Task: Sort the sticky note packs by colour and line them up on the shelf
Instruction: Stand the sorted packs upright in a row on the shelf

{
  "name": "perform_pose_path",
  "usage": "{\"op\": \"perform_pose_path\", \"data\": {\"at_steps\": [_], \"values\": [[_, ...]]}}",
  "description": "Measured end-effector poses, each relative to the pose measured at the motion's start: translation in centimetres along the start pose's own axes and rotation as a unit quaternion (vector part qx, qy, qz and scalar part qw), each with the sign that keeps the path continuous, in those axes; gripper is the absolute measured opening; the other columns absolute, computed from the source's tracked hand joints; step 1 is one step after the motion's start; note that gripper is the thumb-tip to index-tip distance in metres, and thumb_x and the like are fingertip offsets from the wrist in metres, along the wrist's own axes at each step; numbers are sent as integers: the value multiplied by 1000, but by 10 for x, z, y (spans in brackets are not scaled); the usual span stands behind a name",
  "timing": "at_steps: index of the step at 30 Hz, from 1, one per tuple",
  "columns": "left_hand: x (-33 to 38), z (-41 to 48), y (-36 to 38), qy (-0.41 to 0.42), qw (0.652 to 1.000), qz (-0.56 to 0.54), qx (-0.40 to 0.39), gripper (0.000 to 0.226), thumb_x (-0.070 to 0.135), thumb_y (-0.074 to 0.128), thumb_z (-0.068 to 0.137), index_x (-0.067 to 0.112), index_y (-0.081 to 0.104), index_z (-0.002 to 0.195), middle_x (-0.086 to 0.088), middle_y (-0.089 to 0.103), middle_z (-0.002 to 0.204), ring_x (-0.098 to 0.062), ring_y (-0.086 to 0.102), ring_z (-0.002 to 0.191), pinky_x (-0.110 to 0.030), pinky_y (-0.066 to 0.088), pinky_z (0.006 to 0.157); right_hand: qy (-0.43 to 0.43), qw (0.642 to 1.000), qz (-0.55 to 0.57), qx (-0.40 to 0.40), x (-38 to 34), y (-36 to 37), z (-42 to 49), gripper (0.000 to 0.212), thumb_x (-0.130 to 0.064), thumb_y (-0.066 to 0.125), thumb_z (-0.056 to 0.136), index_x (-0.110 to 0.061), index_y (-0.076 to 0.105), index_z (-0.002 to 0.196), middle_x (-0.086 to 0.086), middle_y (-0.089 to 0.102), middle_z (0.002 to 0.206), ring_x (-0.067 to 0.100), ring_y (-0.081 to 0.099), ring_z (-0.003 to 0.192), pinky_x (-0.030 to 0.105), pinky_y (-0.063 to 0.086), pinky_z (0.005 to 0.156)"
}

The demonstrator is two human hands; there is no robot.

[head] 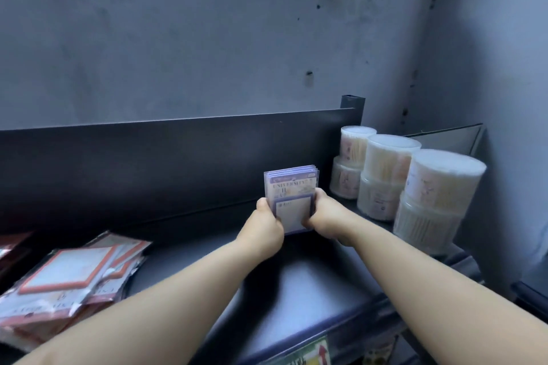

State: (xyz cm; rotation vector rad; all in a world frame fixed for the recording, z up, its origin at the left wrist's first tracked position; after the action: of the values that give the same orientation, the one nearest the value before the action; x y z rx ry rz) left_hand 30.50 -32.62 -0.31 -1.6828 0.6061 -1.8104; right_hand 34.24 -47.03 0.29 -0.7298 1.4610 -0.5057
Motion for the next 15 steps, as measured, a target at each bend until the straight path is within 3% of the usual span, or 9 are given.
{"op": "perform_pose_path", "data": {"at_steps": [8,15], "values": [[23,57,44,-79,996,-19,49,32,11,38,92,4,39,123,-17,54,125,-34,53,112,-30,40,83,21,1000,-17,8,24,-28,54,46,-6,44,85,-11,33,129,12,56,120,29,56,106,32,44,86],[35,84,64,-129,988,-37,79,36,4,39,89,-2,37,125,-24,50,129,-38,51,116,-32,42,89,33,996,73,30,36,-33,76,49,-3,41,82,-8,35,131,16,53,127,33,53,112,38,47,93]]}}
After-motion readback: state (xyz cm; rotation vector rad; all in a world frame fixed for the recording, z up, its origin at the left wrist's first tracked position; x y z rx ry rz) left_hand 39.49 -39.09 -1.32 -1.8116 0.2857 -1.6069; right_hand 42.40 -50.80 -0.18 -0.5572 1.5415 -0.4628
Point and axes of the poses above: each hand's wrist, its own z-axis towards the middle knuckle, its own y-axis out of the palm, x = y × z, the point moved 4 cm from there along z, towards the middle knuckle
